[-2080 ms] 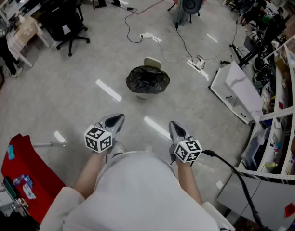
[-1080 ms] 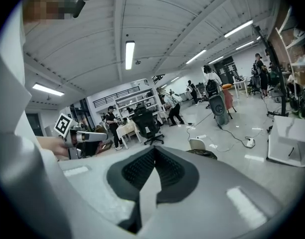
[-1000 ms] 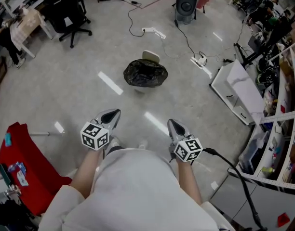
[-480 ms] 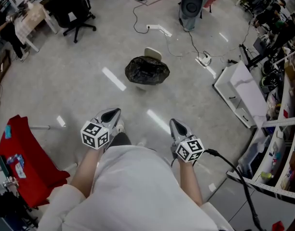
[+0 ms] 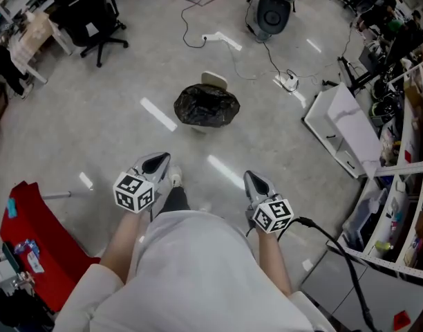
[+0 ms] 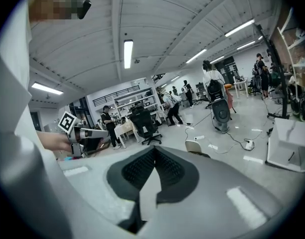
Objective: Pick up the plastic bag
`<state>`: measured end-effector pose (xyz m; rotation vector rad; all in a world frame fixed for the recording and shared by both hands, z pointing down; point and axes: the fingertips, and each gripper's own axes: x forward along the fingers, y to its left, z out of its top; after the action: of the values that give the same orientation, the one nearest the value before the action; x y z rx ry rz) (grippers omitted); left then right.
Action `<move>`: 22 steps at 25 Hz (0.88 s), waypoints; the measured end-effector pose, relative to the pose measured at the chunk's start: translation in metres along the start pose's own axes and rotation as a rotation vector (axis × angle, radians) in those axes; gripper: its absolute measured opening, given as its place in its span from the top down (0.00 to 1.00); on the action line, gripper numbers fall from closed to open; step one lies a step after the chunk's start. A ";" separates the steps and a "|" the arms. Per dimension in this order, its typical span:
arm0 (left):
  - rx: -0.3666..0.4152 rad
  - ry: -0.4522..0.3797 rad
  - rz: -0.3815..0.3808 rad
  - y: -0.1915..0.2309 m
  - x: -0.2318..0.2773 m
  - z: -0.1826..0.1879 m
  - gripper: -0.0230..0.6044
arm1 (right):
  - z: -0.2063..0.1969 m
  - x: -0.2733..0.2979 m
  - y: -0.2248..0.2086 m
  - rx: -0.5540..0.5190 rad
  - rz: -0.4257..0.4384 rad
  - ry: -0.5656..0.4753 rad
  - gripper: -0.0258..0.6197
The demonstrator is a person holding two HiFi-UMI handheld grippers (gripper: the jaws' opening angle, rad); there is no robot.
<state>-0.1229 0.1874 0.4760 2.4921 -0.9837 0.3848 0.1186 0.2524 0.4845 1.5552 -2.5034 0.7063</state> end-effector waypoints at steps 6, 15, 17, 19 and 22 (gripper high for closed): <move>0.015 0.020 -0.026 0.057 0.021 0.023 0.96 | 0.015 0.054 -0.007 0.016 -0.048 0.020 0.96; 0.105 0.064 -0.090 0.142 0.049 0.061 0.96 | 0.052 0.142 -0.001 -0.011 -0.109 0.018 0.96; 0.114 0.074 -0.101 0.158 0.054 0.066 0.96 | 0.056 0.157 -0.001 -0.011 -0.128 0.020 0.96; 0.116 0.081 -0.113 0.173 0.060 0.071 0.96 | 0.059 0.169 -0.003 -0.008 -0.146 0.024 0.96; 0.121 0.086 -0.131 0.189 0.067 0.078 0.96 | 0.062 0.184 -0.004 -0.010 -0.168 0.039 0.96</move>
<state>-0.1998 -0.0134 0.4896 2.6068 -0.7795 0.5182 0.0450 0.0728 0.4916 1.7056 -2.3118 0.6910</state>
